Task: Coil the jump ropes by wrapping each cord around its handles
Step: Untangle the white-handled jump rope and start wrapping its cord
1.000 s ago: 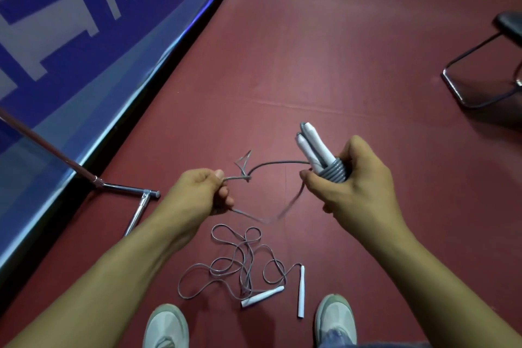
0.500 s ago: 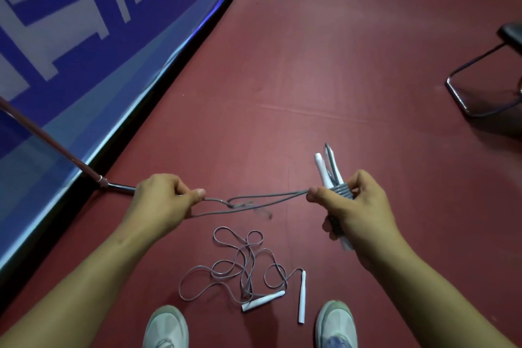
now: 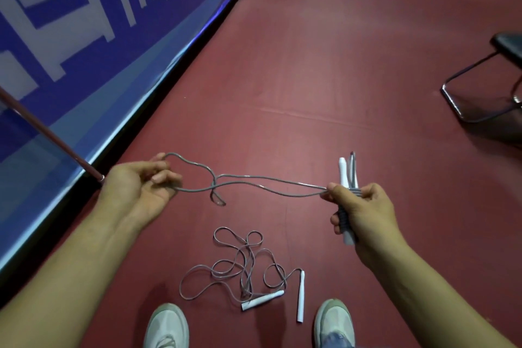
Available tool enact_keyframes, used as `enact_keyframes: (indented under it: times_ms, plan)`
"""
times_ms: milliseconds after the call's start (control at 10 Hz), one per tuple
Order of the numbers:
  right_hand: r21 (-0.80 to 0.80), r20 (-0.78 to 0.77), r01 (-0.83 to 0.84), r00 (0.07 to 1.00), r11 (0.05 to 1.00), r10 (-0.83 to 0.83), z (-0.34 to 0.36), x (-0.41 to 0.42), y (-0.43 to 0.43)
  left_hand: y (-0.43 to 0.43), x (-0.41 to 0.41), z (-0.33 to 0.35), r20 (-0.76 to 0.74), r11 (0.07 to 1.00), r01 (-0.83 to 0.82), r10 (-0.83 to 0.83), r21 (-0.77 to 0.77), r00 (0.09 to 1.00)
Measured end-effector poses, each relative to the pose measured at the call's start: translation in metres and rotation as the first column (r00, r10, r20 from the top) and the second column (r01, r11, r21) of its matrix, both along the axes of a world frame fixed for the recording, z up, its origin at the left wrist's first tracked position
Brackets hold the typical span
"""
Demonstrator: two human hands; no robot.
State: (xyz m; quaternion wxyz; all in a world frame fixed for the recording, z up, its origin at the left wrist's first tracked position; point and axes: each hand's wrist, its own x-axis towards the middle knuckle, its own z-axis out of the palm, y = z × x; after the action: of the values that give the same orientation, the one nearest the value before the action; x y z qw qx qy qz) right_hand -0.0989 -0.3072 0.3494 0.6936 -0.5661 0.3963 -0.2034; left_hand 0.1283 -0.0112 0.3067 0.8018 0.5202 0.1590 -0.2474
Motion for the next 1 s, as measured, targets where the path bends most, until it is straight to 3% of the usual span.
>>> enact_keyframes:
  times_ms: [100,200,300,400,500,600,700,800,900,1000]
  plan:
    - [-0.058,-0.039,-0.031,0.999,0.998,0.029,-0.001,-0.002,0.007,-0.037,-0.054,0.059,0.227,0.933,0.040,-0.129,0.359,0.965]
    - [-0.219,-0.155,-0.078,0.987,0.973,0.044,-0.005,-0.003,0.012,-0.051,-0.062,0.054,0.421,0.838,-0.002,-0.272,0.545,0.866]
    - [-0.279,-0.270,-0.156,0.960,0.948,0.079,-0.015,-0.005,0.016,-0.055,-0.061,0.064,0.438,0.905,-0.044,-0.162,0.423,0.884]
    - [-0.276,-0.505,-0.361,0.843,0.891,0.186,-0.044,-0.012,0.023,-0.061,-0.063,0.087,0.324,0.998,-0.025,0.007,0.052,0.946]
    - [-0.300,-0.694,-0.563,0.683,0.770,0.229,-0.067,-0.020,0.036,-0.066,-0.066,0.095,0.293,0.992,0.055,-0.018,-0.118,0.956]
    - [-0.213,-0.827,-0.727,0.490,0.653,0.277,-0.082,-0.028,0.065,-0.079,-0.068,0.093,0.366,0.990,0.103,-0.063,-0.092,0.928]
    - [-0.187,-0.851,-0.785,0.430,0.590,0.301,-0.091,-0.029,0.082,-0.084,-0.067,0.086,0.450,0.986,0.150,-0.101,-0.075,0.888]
    - [-0.200,-0.823,-0.760,0.473,0.618,0.315,-0.092,-0.024,0.083,-0.086,-0.067,0.091,0.614,0.965,0.168,-0.257,0.200,0.746]
    - [-0.223,-0.776,-0.726,0.536,0.651,0.333,-0.087,-0.016,0.078,-0.090,-0.071,0.086,0.718,0.778,-0.079,-0.530,0.624,0.452]
    - [-0.232,-0.781,-0.732,0.532,0.640,0.326,-0.085,-0.013,0.073,-0.086,-0.066,0.069,0.559,0.458,-0.359,-0.786,0.813,0.265]
